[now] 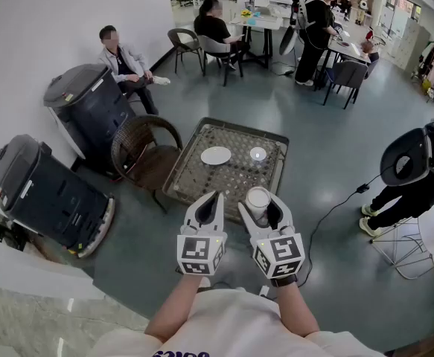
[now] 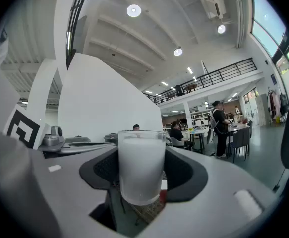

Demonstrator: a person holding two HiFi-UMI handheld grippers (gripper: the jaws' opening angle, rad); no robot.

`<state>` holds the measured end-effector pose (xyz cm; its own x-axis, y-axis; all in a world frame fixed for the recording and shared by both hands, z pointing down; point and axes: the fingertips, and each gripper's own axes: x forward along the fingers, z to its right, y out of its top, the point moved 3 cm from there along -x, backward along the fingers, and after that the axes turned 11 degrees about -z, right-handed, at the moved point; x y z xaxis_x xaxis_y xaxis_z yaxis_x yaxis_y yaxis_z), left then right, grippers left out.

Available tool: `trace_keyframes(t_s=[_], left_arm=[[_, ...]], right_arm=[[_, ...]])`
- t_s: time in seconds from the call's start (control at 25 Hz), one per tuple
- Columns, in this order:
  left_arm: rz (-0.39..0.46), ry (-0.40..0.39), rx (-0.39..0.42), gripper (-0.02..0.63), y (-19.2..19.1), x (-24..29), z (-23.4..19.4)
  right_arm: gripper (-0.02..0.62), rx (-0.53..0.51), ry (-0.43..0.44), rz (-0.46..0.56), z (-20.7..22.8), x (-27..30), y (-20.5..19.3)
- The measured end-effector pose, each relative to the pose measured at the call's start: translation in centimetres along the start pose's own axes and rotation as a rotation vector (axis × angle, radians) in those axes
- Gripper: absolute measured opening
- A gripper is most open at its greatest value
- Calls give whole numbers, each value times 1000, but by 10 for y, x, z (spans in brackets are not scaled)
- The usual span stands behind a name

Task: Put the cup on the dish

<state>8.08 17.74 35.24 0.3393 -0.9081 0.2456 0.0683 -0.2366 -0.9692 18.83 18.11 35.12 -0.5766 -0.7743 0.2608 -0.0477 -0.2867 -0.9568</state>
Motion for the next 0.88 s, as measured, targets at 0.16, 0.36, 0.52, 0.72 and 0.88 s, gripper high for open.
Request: trace_keyframes(t_s=[0.16, 0.36, 0.52, 0.72, 0.88], left_arm=[[-4, 5, -6, 6, -2, -1, 11], [-21, -6, 14, 6, -5, -4, 24], [-40, 5, 13, 6, -10, -4, 19], [-50, 12, 4, 6, -20, 5, 2], [-66, -9, -8, 6, -30, 28, -22]], right_arm=[[258, 2, 6, 0, 5, -10, -4], [258, 25, -4, 6, 12, -14, -8], [258, 43, 0, -3, 14, -9, -15], [258, 43, 15, -1, 6, 8, -21], [258, 44, 4, 1, 4, 36, -24]])
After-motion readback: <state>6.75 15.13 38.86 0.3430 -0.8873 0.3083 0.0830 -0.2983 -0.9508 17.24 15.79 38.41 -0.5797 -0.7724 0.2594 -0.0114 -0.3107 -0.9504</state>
